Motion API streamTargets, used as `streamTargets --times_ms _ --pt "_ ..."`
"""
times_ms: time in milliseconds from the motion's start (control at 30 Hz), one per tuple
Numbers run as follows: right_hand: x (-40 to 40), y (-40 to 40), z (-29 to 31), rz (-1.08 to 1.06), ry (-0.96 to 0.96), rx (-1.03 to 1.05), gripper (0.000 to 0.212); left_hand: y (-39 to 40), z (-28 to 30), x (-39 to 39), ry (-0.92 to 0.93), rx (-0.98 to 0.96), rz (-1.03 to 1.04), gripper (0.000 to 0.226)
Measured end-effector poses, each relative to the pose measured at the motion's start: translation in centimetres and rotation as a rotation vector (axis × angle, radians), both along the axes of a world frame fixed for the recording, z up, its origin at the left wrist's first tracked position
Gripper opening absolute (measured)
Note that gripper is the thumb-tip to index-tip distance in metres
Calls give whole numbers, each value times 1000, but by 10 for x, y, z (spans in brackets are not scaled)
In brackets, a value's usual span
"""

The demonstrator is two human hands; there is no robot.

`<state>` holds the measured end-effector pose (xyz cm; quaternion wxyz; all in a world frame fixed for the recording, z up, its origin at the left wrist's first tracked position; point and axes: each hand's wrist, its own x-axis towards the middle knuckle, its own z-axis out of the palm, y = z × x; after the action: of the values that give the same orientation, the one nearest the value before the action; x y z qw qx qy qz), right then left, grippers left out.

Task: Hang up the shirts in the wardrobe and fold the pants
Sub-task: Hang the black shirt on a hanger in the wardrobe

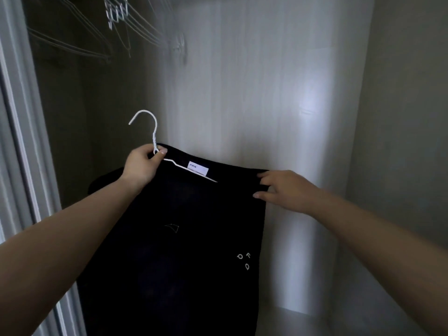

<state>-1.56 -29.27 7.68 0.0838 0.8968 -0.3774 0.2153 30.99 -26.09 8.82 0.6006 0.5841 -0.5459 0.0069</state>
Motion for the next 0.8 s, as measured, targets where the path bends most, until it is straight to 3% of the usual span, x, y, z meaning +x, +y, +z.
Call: streamTargets --times_ms 233,400,500,633,800 --pt "27 10 22 10 106 -183 27 -20 18 -45 51 -54 -161 19" --pt "28 10 24 -23 57 -203 25 -28 27 -59 124 -97 -298 9" --pt "21 12 30 -84 -11 -209 24 -29 30 -54 50 -71 -385 5" --pt "7 15 36 -146 -53 -237 21 -32 27 -50 -76 -31 -441 32" --pt "-17 17 34 -216 -155 -255 13 -42 19 -27 -279 -3 -294 36"
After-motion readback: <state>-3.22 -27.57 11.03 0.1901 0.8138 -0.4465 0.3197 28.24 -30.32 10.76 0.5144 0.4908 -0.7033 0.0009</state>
